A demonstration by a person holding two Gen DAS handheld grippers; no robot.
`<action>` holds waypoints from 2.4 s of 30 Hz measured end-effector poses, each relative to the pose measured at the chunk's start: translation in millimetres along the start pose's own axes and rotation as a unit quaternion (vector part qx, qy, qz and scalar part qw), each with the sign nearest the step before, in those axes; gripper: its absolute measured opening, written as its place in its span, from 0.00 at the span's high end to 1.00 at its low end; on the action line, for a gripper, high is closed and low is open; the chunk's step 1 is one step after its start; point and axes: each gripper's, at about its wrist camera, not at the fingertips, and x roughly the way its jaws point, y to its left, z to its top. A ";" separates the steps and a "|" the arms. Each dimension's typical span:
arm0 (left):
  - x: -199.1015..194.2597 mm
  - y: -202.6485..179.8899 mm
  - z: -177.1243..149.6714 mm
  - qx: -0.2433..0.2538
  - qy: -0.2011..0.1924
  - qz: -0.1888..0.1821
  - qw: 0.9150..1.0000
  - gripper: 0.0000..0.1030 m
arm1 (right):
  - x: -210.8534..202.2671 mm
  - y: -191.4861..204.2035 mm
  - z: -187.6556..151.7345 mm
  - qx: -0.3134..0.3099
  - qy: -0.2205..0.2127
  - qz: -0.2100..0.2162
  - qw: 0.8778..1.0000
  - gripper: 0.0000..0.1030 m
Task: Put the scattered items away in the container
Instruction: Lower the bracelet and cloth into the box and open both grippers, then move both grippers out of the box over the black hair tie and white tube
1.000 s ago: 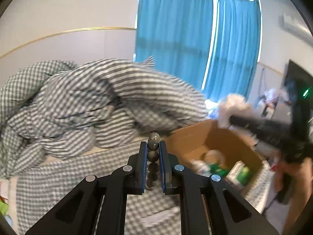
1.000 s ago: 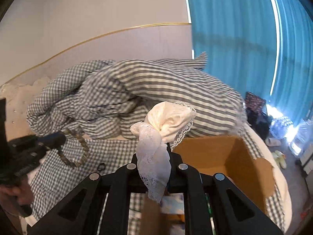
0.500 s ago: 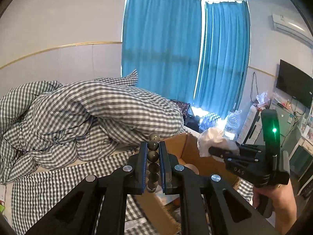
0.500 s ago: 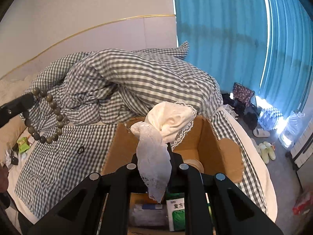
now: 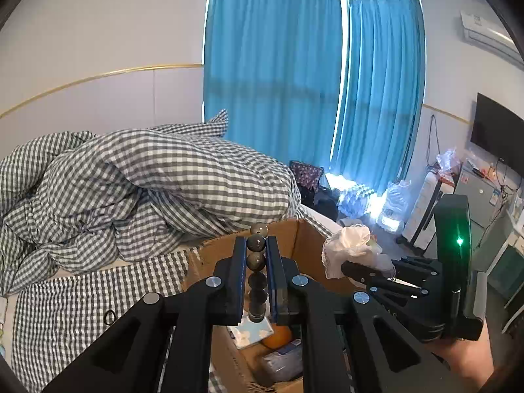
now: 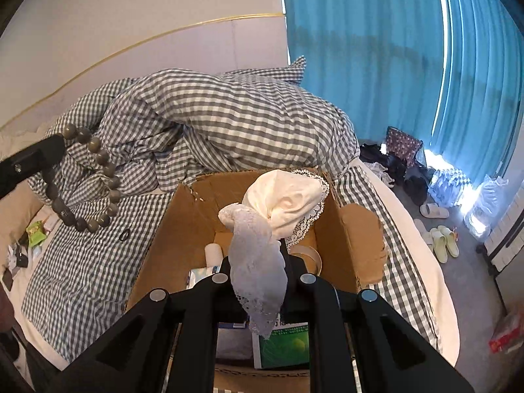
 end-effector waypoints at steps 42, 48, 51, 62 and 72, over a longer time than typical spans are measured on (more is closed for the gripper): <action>73.9 -22.3 -9.3 0.001 0.047 -0.002 0.999 0.84 | -26.6 -44.6 -2.1 0.047 -0.056 -0.040 0.997 0.14; 73.0 -24.9 -8.9 0.001 0.034 0.000 0.999 0.28 | -25.8 -47.6 -3.7 0.047 -0.056 -0.041 0.996 0.14; 70.9 -22.8 -7.4 -0.003 0.033 0.001 0.999 0.26 | -26.0 -46.9 -3.2 0.048 -0.057 -0.041 0.996 0.14; 46.6 5.7 -7.6 -0.017 0.022 0.027 0.999 0.03 | -29.2 -22.7 3.0 0.038 -0.059 -0.039 0.997 0.14; -7.6 67.7 -15.3 -0.039 -0.006 0.076 0.996 0.00 | -33.4 38.1 12.1 0.012 -0.072 -0.031 0.997 0.05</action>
